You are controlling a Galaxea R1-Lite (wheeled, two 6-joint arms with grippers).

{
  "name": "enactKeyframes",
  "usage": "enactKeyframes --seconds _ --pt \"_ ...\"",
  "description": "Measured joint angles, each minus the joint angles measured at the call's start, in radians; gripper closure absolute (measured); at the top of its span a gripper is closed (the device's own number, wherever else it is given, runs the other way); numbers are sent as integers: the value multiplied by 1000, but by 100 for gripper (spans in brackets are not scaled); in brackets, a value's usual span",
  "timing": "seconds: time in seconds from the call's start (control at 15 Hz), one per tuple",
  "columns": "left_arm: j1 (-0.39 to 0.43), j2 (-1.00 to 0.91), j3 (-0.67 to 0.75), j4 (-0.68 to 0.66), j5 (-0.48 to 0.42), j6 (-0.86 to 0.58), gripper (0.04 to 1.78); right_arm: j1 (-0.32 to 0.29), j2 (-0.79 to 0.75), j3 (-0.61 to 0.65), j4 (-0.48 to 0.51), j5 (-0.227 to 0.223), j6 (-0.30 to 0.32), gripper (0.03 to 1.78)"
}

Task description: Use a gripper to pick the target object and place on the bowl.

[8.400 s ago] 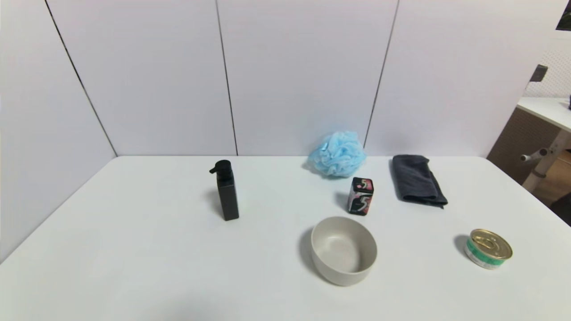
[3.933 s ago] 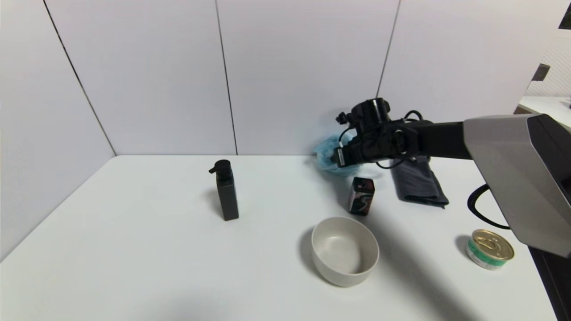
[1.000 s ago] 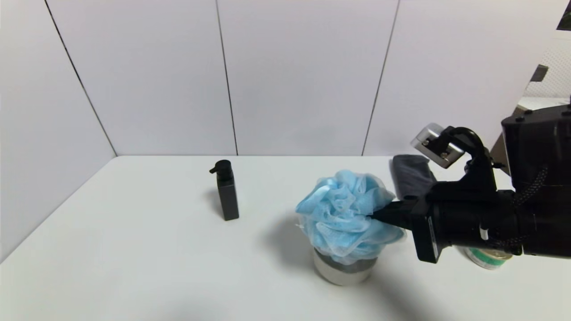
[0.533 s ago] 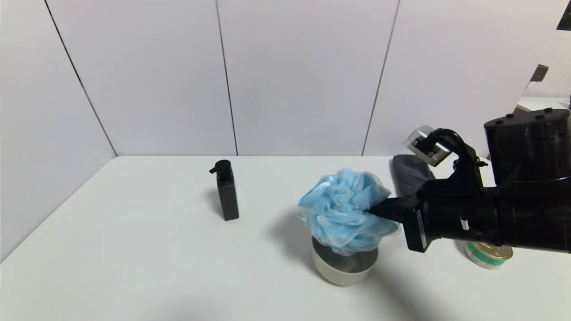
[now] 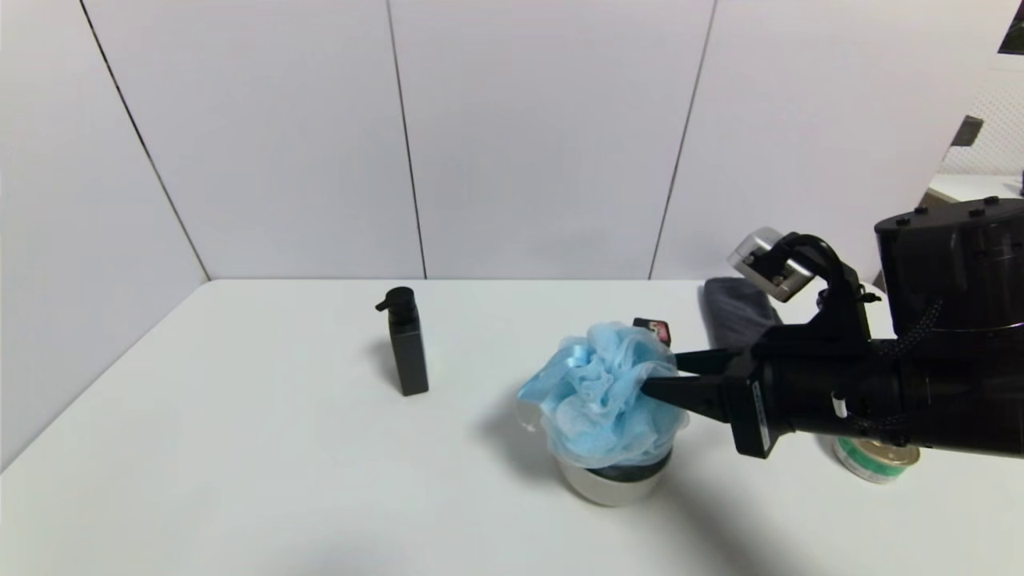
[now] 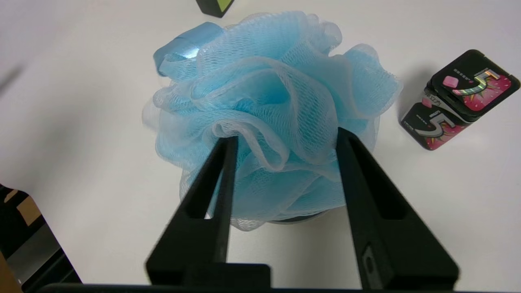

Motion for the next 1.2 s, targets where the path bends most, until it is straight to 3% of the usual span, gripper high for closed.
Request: enactKeyframes --seconds 0.4,0.47,0.67,0.87,1.13,1.2 --pt "0 0 0 0 0 0 13 -29 -87 -73 25 19 10 48" --pt "0 0 0 0 0 0 13 -44 -118 -87 30 51 9 44" --pt "0 0 0 0 0 0 13 -103 -222 -130 39 207 8 33" --pt "0 0 0 0 0 0 13 -131 -325 -153 43 253 10 26" --pt "0 0 0 0 0 0 13 -300 -436 -157 139 409 12 19" --pt "0 0 0 0 0 0 13 -337 -459 -150 159 418 11 18"
